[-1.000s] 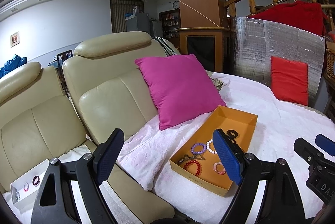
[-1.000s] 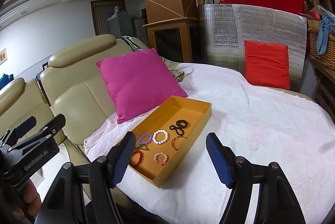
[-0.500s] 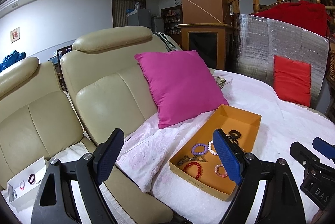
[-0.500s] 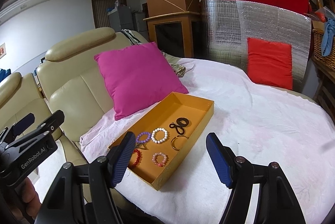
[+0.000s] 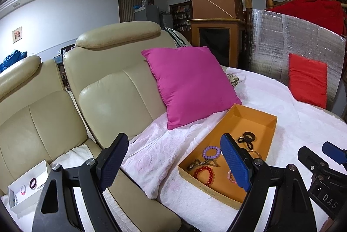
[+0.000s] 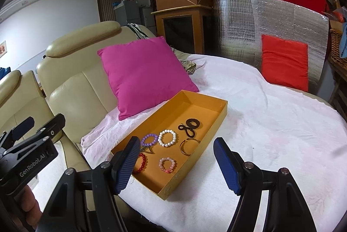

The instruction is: Organize jewelry

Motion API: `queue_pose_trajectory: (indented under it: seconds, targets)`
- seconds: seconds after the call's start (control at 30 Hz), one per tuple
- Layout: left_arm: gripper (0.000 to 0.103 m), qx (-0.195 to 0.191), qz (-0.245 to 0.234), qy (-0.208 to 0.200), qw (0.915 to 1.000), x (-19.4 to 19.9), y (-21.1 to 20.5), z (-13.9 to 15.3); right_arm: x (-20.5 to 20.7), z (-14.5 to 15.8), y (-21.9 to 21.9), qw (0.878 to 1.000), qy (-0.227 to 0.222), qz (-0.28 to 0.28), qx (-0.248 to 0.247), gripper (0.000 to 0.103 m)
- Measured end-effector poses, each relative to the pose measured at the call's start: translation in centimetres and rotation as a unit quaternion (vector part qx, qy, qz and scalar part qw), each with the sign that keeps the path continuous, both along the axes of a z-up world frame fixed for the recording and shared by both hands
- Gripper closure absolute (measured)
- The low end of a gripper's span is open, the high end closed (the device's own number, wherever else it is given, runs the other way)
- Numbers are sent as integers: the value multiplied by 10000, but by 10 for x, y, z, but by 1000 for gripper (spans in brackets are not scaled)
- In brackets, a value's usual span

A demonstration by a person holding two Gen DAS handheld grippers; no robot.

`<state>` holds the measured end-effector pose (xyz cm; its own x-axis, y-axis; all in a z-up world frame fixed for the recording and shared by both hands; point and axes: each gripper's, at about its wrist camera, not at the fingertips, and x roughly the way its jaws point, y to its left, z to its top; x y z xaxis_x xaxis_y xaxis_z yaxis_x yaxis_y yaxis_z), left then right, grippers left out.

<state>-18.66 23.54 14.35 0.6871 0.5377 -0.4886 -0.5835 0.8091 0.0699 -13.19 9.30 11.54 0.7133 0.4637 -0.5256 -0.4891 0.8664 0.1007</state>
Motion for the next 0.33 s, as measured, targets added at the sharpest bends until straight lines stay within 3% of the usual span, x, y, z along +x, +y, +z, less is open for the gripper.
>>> queue_pose_trajectory:
  seconds: [0.2, 0.33]
  targets:
    - [16, 234, -63, 13, 9997, 13, -15, -3, 17, -7, -18, 9999, 39, -114, 113, 30]
    - [16, 318, -1072, 172, 9936, 51, -74, -11, 38, -11, -81, 9975, -40, -667, 238, 30]
